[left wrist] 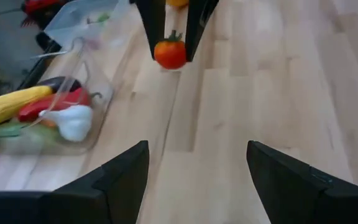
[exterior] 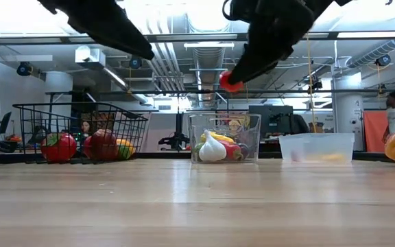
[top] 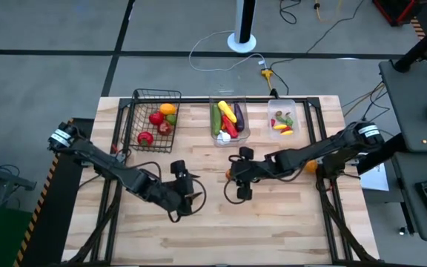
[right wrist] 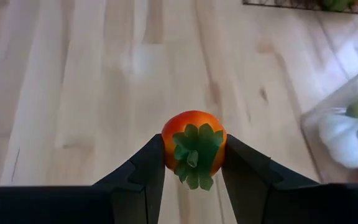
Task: Sort produce into baskets
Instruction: Put the orange tomato into the black wire basket
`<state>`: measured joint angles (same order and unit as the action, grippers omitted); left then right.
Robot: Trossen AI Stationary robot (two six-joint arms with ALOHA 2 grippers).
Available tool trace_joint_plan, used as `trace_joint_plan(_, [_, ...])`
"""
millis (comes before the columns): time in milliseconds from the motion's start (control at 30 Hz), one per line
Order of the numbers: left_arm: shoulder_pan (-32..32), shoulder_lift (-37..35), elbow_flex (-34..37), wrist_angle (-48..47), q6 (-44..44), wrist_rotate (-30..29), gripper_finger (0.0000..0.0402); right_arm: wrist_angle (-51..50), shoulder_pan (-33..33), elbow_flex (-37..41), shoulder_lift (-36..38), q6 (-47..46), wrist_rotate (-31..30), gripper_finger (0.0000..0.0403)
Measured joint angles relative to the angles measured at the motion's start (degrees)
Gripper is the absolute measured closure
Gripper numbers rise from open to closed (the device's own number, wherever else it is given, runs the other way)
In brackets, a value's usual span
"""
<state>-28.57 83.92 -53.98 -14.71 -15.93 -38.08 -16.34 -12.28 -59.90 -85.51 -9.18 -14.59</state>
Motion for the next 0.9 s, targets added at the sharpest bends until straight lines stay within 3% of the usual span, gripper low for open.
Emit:
trace_joint_plan(133, [-1.1, 0.2, 3.1, 6.4, 0.9, -1.1, 0.015, 4.3, -0.7, 1.0, -0.9, 0.2, 0.1, 0.0271])
trace_joint_plan(300, [-2.0, 1.6, 7.9, 21.7, 4.4, -0.8, 0.015, 14.9, -1.2, 3.1, -2.0, 1.9, 1.9, 0.0271])
trace_joint_plan(667, [0.1, 2.8, 13.3, 41.2, 1.0, -0.2, 0.015, 29.8, -4.8, 3.5, -5.7, 18.2, 2.5, 0.0271])
trace_joint_plan(900, [1.3, 3.1, 15.1, 50.4, 2.5, 8.1, 0.015, 35.1, -6.6, 3.5, -6.5, 25.9, -0.6, 0.0271])
